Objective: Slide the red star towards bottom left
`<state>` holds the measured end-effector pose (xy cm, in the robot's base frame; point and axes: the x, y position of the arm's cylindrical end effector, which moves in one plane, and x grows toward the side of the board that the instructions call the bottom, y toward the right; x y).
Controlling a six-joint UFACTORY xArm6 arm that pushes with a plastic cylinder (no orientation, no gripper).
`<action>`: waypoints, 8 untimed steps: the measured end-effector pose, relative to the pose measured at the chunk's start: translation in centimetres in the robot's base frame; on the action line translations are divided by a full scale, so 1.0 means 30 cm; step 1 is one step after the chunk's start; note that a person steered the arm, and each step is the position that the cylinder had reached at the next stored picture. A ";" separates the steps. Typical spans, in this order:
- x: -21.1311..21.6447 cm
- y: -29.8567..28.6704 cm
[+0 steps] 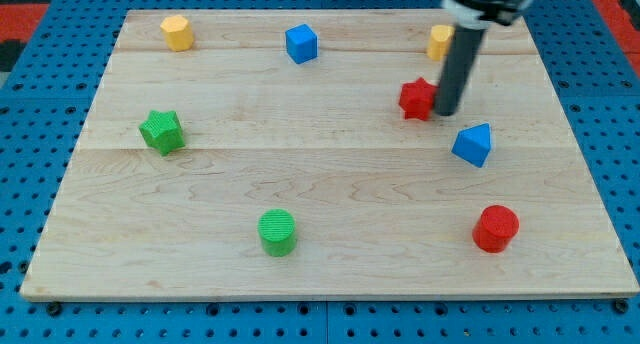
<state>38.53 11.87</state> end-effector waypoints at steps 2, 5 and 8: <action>-0.101 0.035; -0.036 -0.447; 0.225 -0.616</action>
<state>45.27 -6.62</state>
